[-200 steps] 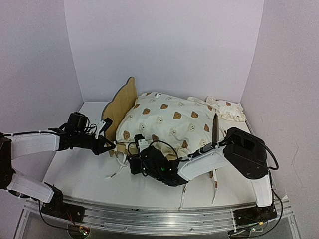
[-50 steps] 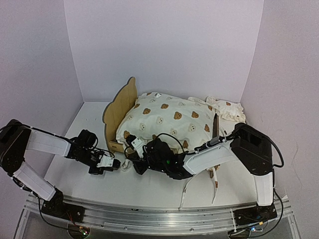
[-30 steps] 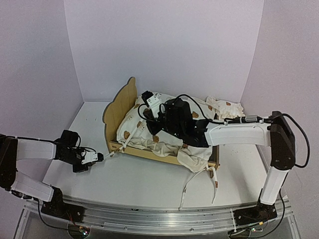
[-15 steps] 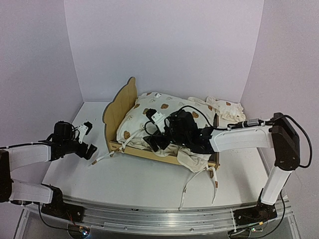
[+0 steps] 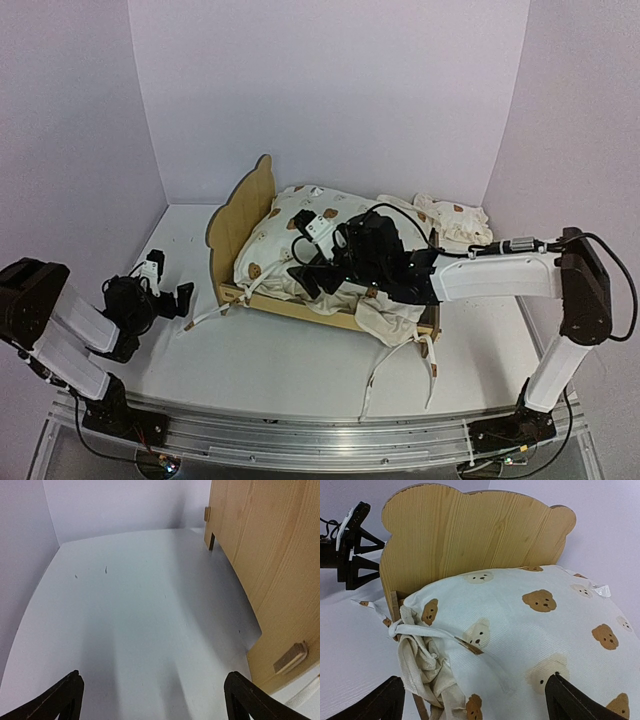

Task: Set up the pet bed

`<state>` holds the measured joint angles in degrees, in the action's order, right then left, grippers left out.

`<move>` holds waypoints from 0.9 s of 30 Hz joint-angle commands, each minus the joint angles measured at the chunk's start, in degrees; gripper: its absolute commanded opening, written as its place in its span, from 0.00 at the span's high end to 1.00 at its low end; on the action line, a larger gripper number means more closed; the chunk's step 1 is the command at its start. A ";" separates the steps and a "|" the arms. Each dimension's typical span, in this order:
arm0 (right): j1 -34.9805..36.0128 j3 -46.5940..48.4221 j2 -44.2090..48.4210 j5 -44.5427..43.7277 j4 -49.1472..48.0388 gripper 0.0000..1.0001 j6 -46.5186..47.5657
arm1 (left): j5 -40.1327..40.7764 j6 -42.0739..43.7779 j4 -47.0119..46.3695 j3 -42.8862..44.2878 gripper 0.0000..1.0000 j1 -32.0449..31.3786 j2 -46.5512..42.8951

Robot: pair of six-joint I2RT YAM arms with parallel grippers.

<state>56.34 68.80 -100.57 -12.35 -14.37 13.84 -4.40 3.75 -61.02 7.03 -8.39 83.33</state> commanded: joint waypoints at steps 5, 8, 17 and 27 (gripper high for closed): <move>0.08 1.38 3.23 0.76 0.73 0.02 2.11 | -12.47 3.88 -30.56 -3.47 0.00 0.84 11.01; 0.08 0.53 4.82 0.98 1.12 0.02 2.57 | -11.98 3.42 -24.35 -1.37 0.00 1.04 9.64; -0.61 -2.60 8.90 1.88 3.55 0.02 4.54 | -1.50 -5.30 -2.56 12.02 0.00 4.08 11.61; -0.67 -5.81 13.40 -0.05 6.82 0.02 5.58 | -1.50 -5.33 -2.11 12.01 0.00 4.08 11.46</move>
<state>55.90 63.92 -90.26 -11.59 -9.24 18.50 -6.88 -0.41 -63.35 18.98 -4.32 94.61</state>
